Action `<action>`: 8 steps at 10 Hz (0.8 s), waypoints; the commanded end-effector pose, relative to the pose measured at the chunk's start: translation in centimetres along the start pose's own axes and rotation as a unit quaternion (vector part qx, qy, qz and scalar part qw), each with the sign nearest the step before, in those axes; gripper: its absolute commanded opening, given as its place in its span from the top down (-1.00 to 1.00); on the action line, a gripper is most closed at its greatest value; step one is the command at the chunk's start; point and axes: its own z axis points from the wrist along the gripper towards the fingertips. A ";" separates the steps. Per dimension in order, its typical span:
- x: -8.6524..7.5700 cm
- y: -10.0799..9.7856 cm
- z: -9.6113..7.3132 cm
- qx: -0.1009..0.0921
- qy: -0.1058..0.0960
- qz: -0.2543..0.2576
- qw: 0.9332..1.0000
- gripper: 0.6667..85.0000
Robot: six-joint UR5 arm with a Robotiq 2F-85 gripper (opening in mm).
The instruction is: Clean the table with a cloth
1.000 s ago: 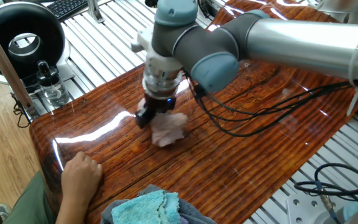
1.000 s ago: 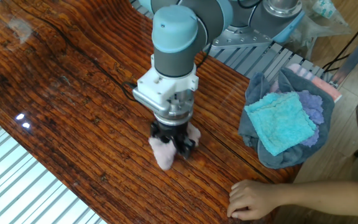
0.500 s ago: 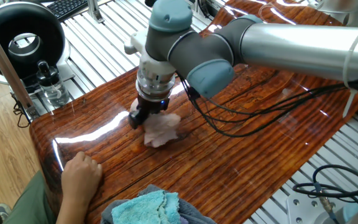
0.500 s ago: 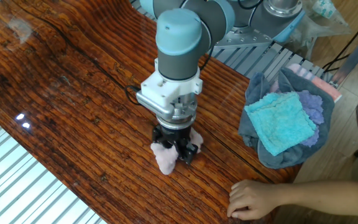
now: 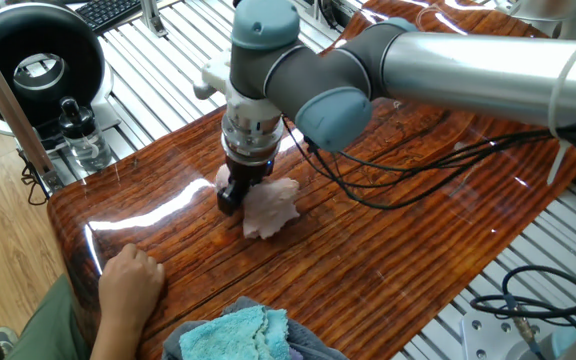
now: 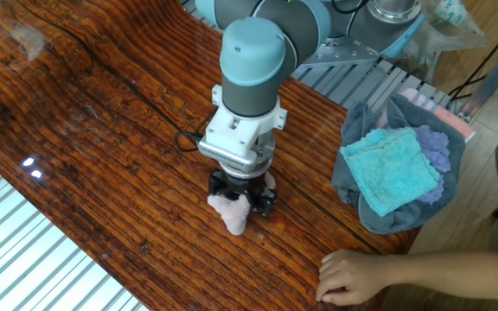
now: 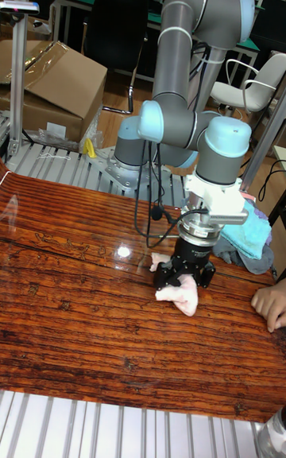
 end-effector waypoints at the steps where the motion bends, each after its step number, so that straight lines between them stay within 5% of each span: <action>1: -0.6 2.6 -0.3 -0.052 -0.008 0.046 0.998 0.99; 6: -4.5 6.8 1.5 -0.062 -0.035 0.099 0.992 0.99; 8: -5.6 5.6 1.7 -0.054 -0.060 0.080 0.993 0.99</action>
